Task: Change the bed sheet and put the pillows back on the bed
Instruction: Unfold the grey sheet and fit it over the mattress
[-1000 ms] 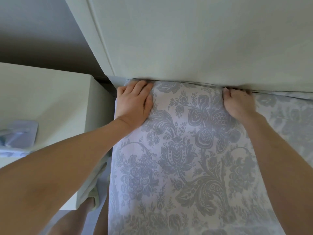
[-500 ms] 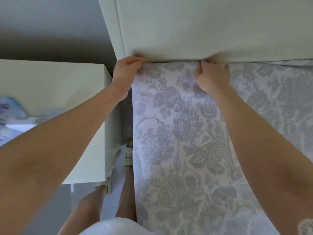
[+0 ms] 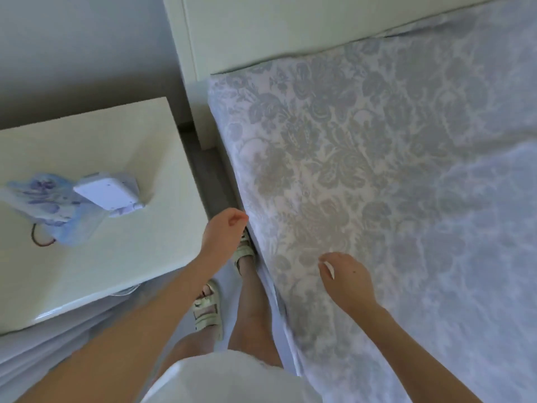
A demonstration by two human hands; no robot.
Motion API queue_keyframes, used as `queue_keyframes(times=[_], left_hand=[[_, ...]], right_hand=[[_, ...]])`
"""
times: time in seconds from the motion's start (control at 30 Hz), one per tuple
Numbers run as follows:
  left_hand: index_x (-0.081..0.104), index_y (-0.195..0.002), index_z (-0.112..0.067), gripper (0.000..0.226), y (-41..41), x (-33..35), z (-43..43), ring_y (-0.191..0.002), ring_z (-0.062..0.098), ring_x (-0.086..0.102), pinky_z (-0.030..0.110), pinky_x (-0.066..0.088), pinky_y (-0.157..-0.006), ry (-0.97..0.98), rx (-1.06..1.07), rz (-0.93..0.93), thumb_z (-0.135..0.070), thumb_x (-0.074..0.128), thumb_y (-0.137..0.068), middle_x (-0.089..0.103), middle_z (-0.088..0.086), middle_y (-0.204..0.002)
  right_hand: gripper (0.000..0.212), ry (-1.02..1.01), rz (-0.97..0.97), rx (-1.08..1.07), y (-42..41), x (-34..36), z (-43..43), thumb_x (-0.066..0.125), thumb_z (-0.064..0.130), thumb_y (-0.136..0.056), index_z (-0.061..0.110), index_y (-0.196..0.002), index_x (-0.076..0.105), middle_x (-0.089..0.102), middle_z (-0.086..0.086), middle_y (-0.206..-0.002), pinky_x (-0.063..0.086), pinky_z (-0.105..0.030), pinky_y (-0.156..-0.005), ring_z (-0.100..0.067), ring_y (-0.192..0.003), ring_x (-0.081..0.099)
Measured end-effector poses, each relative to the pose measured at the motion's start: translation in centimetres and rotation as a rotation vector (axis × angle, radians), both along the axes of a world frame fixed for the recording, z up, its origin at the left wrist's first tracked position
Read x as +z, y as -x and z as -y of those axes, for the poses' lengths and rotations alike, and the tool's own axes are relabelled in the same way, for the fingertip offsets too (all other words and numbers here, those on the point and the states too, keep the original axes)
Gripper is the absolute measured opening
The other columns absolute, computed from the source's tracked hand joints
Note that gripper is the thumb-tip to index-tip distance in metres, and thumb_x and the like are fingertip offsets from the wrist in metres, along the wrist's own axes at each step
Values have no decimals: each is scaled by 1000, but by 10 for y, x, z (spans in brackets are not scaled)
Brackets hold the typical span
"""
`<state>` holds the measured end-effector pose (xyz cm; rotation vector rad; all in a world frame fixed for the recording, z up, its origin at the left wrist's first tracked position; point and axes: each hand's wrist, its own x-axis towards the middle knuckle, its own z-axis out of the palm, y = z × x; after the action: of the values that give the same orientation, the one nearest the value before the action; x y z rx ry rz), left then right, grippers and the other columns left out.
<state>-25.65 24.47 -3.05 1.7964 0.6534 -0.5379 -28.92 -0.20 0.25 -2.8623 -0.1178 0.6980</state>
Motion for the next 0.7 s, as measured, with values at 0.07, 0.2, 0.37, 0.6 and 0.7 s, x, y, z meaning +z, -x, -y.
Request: queue_keyframes(times=[0.07, 0.2, 0.37, 0.6, 0.7], left_hand=[[65, -95, -19, 15, 16, 22, 11, -76, 21, 60, 27, 46, -62, -38, -126, 32, -16, 51, -93, 67, 4, -89], [65, -94, -20, 15, 35, 74, 46, -82, 16, 56, 29, 45, -73, -77, -369, 80, -13, 52, -92, 64, -2, -93], [60, -89, -22, 17, 66, 148, 123, -80, 19, 58, 26, 43, -68, -121, -733, 219, -11, 47, -93, 66, 1, -92], [64, -90, -19, 14, 202, 236, 263, -83, 25, 62, 28, 43, -71, -107, -1134, 430, -11, 51, -91, 68, 3, -93], [66, -90, -17, 14, 302, 261, 320, -88, 21, 62, 27, 41, -75, -56, -1306, 536, -10, 54, -89, 68, 2, -93]], right_hand=[[24, -6, -26, -122, 41, 24, 9, 51, 22, -96, 14, -111, 68, 70, -1, -103, 46, -30, -83, -22, -97, 64], [23, 0, 31, -316, 116, 78, 39, 48, 26, -97, 17, -101, 69, 70, 1, -91, 45, -27, -72, -18, -86, 64], [27, 44, 106, -565, 221, 147, 91, 41, 31, -99, 23, -99, 67, 69, 10, -87, 46, -20, -71, -10, -82, 63], [23, 84, 252, -974, 435, 227, 130, 43, 28, -96, 23, -92, 65, 68, 9, -86, 38, -17, -63, -12, -83, 62], [24, 135, 264, -1127, 549, 249, 137, 40, 27, -96, 23, -94, 63, 67, 6, -89, 39, -21, -65, -15, -80, 58]])
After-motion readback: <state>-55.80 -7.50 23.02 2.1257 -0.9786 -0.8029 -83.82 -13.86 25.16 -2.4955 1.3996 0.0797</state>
